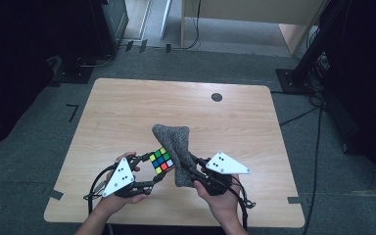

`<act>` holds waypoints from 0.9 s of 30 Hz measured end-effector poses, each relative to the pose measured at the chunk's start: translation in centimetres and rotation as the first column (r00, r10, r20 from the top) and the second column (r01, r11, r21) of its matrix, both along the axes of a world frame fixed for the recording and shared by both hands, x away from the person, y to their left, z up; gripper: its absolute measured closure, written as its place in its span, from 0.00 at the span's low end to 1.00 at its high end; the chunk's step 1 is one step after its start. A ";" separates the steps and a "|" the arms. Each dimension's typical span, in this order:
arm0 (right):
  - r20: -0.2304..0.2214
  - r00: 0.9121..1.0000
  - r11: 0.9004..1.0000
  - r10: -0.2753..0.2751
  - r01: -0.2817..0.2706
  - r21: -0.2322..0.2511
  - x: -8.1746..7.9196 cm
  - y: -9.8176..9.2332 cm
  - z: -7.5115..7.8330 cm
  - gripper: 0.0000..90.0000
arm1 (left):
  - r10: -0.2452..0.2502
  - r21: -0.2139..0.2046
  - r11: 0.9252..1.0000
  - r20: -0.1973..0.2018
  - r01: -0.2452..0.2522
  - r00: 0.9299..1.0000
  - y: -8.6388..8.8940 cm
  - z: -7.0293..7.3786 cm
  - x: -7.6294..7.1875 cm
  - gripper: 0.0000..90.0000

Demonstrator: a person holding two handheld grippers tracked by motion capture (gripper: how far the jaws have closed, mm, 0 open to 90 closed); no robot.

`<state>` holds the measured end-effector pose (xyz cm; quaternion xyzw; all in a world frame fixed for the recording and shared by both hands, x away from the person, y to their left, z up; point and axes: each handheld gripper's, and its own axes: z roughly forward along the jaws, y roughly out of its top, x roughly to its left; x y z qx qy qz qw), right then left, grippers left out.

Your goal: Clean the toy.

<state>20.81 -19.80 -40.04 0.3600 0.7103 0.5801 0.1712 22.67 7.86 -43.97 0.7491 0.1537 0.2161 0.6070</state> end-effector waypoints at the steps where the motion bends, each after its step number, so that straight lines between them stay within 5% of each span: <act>1: -0.017 1.000 1.000 -0.003 0.003 -0.011 0.2 -0.1 -0.2 0.82 | -0.003 -0.012 1.000 -0.001 0.003 1.000 0.1 0.0 0.0 0.38; 6: -0.073 0.997 1.000 -0.031 0.031 -0.002 1.0 -0.9 -0.8 0.82 | -0.016 -0.035 0.999 -0.003 0.015 1.000 0.4 0.3 0.1 0.38; 11: 0.003 0.999 0.992 0.035 -0.035 0.117 0.1 -1.0 0.2 0.82 | -0.018 -0.008 1.000 0.013 0.018 1.000 0.3 0.2 0.0 0.38; 15: 0.022 0.998 0.995 0.059 -0.061 0.080 -0.2 -0.3 0.3 0.82 | -0.019 -0.022 1.000 0.012 0.019 1.000 0.4 0.4 -0.1 0.38; 18: -0.038 0.999 0.998 -0.001 0.003 0.062 0.7 -1.0 -0.5 0.82 | -0.013 -0.084 0.996 -0.011 0.012 1.000 1.0 0.7 0.2 0.38; 21: -0.084 0.996 0.993 -0.020 0.030 0.117 1.2 -1.9 -1.3 0.83 | -0.013 -0.154 0.988 -0.038 0.007 0.999 1.9 1.0 0.6 0.38; 27: -0.022 0.996 0.989 0.091 -0.088 0.122 0.7 -0.3 -1.6 0.84 | -0.050 -0.247 0.969 -0.076 0.030 0.996 2.5 1.1 0.9 0.38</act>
